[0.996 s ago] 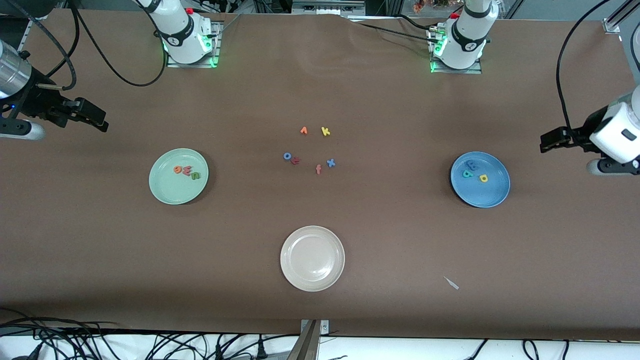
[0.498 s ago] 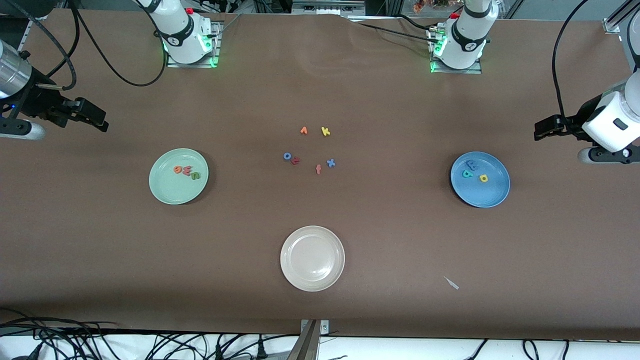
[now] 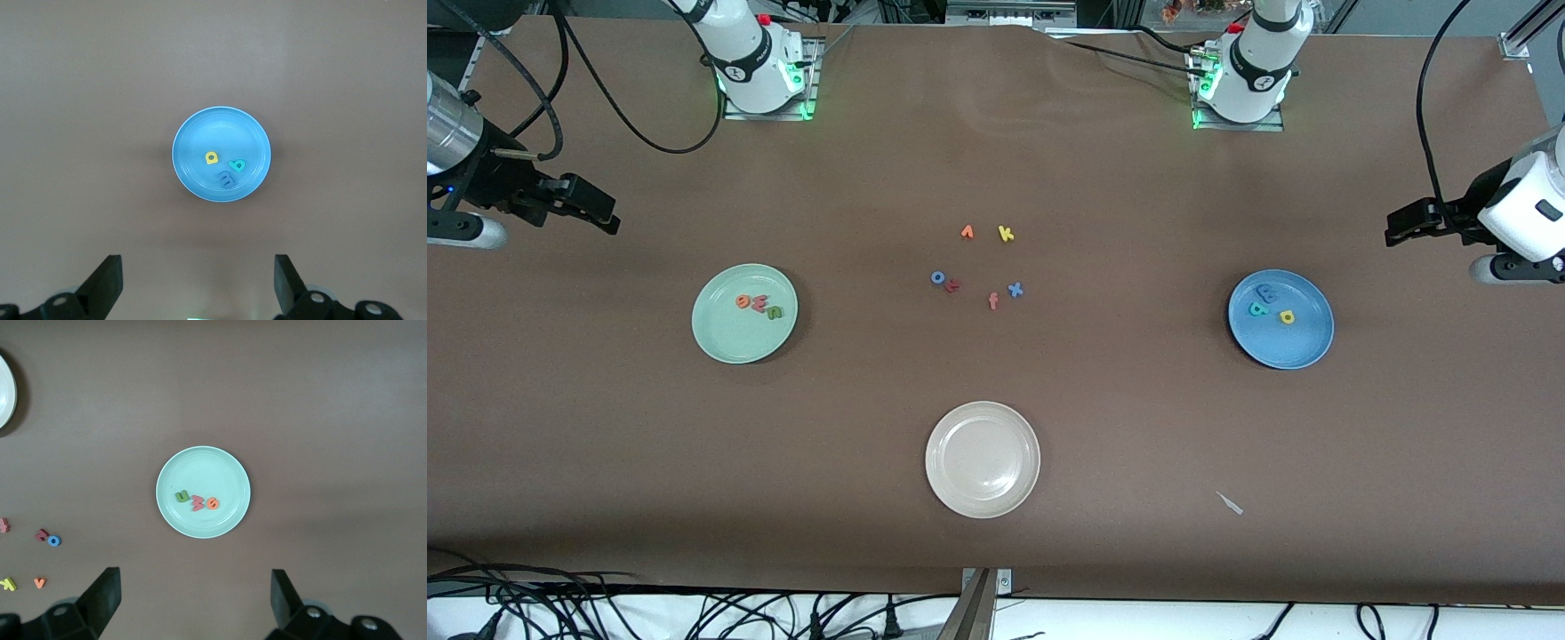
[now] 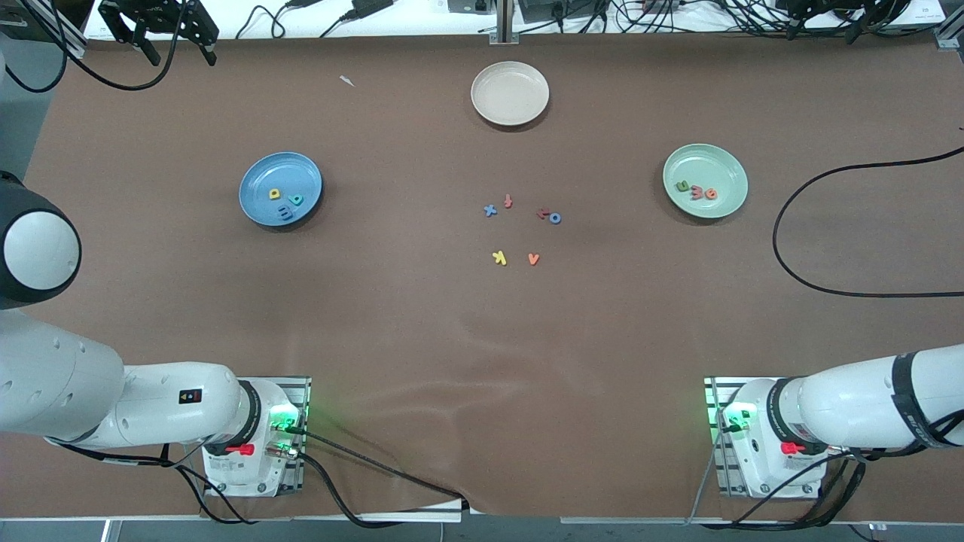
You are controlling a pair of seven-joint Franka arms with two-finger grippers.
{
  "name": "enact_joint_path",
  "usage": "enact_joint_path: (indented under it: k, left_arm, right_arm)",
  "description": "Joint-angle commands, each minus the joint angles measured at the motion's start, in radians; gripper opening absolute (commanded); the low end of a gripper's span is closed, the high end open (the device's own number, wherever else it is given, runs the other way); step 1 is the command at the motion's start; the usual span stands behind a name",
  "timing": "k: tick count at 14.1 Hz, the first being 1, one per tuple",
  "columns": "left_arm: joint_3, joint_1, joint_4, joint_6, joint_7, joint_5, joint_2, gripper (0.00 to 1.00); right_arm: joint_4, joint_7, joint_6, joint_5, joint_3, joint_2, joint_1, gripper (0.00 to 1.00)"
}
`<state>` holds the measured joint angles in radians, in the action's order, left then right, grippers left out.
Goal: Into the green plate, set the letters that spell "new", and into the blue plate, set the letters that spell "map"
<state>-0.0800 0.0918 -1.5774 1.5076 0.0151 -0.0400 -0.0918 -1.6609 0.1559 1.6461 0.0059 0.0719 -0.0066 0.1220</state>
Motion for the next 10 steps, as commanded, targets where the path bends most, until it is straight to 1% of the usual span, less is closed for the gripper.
enact_joint_path:
  k: [1,6,10]
  left_arm:
    - [0.002,0.006,0.005,-0.007,-0.014,0.034,0.012,1.00]
    - [0.002,0.006,0.010,-0.004,-0.015,0.061,0.007,1.00]
    - [0.003,0.008,0.011,-0.004,-0.017,0.061,0.007,1.00]
  right_arm:
    - [-0.022,-0.006,0.009,-0.007,-0.001,-0.024,-0.002,1.00]
    - [-0.022,-0.006,0.008,-0.007,-0.001,-0.024,-0.002,1.00]
    - [-0.022,-0.006,0.008,-0.007,-0.001,-0.024,-0.002,1.00]
